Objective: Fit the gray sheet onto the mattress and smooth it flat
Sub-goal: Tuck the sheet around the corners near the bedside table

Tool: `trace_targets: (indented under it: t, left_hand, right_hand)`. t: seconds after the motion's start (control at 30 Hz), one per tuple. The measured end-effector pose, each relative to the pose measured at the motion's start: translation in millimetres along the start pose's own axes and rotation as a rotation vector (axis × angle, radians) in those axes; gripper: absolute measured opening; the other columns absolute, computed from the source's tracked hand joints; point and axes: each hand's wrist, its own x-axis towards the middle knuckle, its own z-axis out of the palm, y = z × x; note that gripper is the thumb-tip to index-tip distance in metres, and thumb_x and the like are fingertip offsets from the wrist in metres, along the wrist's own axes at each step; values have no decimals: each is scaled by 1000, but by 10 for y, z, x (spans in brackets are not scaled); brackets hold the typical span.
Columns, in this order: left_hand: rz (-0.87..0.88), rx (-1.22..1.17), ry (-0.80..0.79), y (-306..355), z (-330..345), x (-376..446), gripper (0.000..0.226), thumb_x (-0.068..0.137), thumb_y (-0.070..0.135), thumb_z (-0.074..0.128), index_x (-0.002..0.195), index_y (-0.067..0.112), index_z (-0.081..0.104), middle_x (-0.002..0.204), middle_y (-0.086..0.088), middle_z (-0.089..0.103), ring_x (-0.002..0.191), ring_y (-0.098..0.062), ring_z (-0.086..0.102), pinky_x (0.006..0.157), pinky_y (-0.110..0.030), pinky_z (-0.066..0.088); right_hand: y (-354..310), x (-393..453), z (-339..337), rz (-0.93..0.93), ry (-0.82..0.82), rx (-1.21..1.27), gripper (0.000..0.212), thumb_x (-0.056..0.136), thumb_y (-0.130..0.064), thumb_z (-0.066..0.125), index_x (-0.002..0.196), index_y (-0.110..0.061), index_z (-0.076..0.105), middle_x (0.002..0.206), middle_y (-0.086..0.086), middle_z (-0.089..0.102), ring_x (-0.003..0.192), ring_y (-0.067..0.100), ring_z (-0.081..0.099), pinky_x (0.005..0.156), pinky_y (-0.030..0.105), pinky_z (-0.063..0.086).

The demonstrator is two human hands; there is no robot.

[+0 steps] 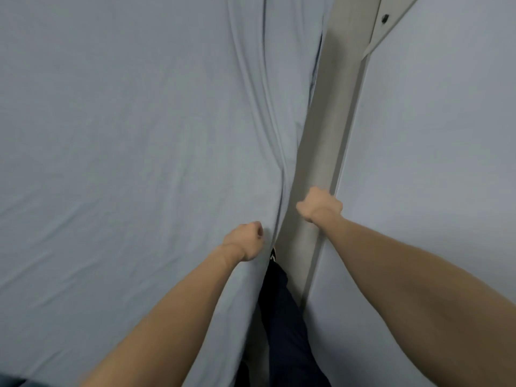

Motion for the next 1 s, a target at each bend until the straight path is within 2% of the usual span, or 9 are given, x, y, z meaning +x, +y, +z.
trace_targets:
  t: [0.13, 0.3, 0.37, 0.53, 0.7, 0.83, 0.93, 1.0]
  left_hand:
    - [-56, -133, 135, 6, -744, -423, 26, 91, 26, 51, 116, 19, 58, 117, -4, 65, 107, -28, 60, 91, -36, 49]
    - [-69, -444, 339, 96, -1426, -1073, 11, 90, 20, 52, 99, 21, 58, 92, 3, 66, 80, -22, 61, 69, -29, 47]
    - [-56, -466, 378, 98, -1578, -1331, 11, 91, 20, 51, 99, 21, 58, 88, 6, 63, 81, -20, 61, 70, -28, 47]
    - [-91, -481, 463, -22, -1674, -1949, 22, 92, 19, 50, 112, 18, 58, 98, 3, 64, 90, -21, 60, 75, -28, 45]
    - [-65, -496, 506, -8, -1791, -2276, 28, 92, 18, 52, 119, 16, 57, 107, 1, 62, 95, -22, 59, 79, -29, 46]
    - [-39, -469, 576, 111, -2025, -2310, 29, 91, 17, 54, 120, 16, 58, 109, -1, 63, 96, -23, 58, 83, -30, 46]
    - [-50, -459, 613, 279, -2211, -2176, 30, 90, 18, 55, 120, 16, 58, 106, 0, 63, 95, -22, 58, 83, -31, 46]
    - [-50, -442, 574, 447, -2355, -1999, 30, 91, 19, 54, 121, 17, 57, 104, 1, 62, 95, -22, 58, 82, -30, 46]
  right_hand:
    - [-411, -269, -511, -81, 49, 37, 37, 86, -29, 53, 118, -12, 61, 119, 14, 64, 108, 35, 63, 78, 34, 44]
    - [-894, -764, -987, -169, 70, -19, 37, 83, -28, 54, 116, -12, 61, 121, 14, 63, 110, 36, 62, 90, 36, 48]
    - [-1056, -921, -1151, -207, 75, -61, 36, 83, -27, 54, 116, -13, 61, 121, 13, 63, 111, 34, 61, 91, 36, 48]
    - [-1390, -1369, -1638, -342, 94, -156, 32, 83, -26, 52, 111, -14, 63, 112, 9, 65, 103, 32, 63, 79, 31, 45]
    - [-1222, -1745, -2200, -407, 150, -193, 27, 82, -27, 53, 105, -16, 63, 107, 6, 66, 98, 30, 62, 85, 34, 51]
    - [-890, -1737, -2652, -373, 186, -271, 27, 85, -29, 54, 105, -15, 64, 104, 7, 64, 94, 30, 62, 86, 37, 52]
    - [-743, -1441, -2929, -367, 164, -239, 25, 79, -27, 53, 92, -13, 68, 87, 8, 69, 80, 29, 67, 81, 39, 58]
    - [-686, -1121, -3098, -350, 138, -221, 26, 72, -25, 51, 84, -12, 70, 77, 8, 72, 72, 27, 69, 77, 40, 60]
